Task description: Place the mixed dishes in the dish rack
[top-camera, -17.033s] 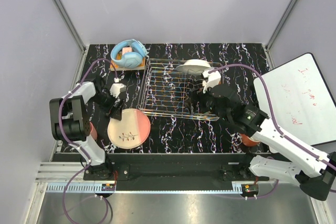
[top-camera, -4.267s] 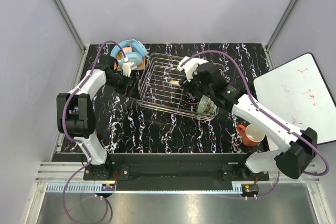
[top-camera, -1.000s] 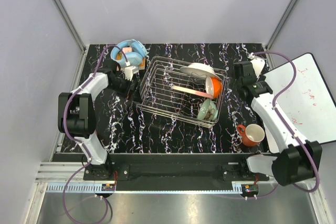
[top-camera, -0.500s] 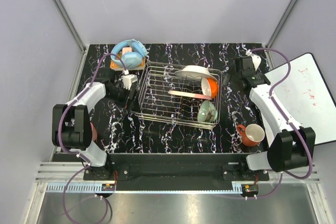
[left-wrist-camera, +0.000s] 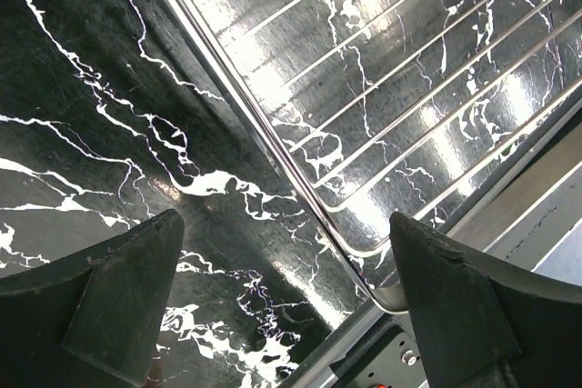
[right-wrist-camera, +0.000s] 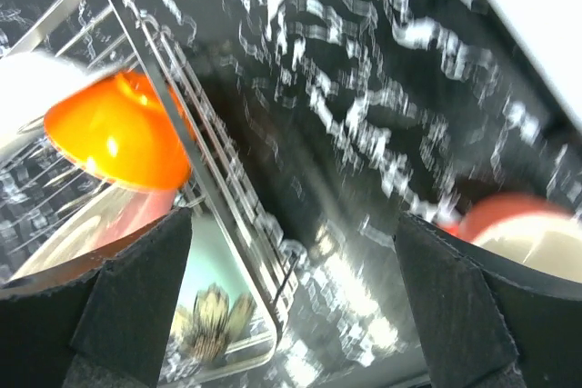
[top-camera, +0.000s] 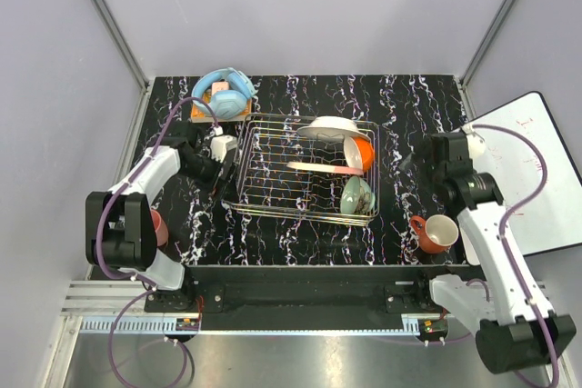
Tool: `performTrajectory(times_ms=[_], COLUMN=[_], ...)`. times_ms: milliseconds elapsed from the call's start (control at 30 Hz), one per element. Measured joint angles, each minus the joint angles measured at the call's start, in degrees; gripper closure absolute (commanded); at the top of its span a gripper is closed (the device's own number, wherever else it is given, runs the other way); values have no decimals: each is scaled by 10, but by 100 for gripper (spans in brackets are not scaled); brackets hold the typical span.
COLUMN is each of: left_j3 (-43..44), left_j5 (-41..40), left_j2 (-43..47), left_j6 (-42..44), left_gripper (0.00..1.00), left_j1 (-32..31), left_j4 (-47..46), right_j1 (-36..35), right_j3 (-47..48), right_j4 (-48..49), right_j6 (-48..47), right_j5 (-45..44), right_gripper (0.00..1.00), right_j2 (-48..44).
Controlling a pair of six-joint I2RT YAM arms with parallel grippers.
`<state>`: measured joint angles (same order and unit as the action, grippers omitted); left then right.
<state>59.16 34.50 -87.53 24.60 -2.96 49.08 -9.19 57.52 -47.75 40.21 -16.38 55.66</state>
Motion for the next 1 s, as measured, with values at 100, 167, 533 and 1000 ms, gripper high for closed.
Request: performTrajectory(times_ms=[100, 167, 533, 1000], left_j3=[0, 0, 1, 62], left_j5=[0, 0, 0, 11], left_j2=[2, 2, 34, -1], left_j6=[5, 7, 11, 14], left_gripper=[1, 1, 1, 1], left_j1=[0, -1, -12, -25], left_j4=[7, 12, 32, 56], right_j1=[4, 5, 6, 6], right_j3=[-29, -41, -24, -16], right_j4=[-25, -49, -206, -275], right_j6=[47, 69, 103, 122], right_j5=[31, 54, 53, -26], right_gripper=[0, 0, 0, 0], right_j2=[-50, -73, -17, 12])
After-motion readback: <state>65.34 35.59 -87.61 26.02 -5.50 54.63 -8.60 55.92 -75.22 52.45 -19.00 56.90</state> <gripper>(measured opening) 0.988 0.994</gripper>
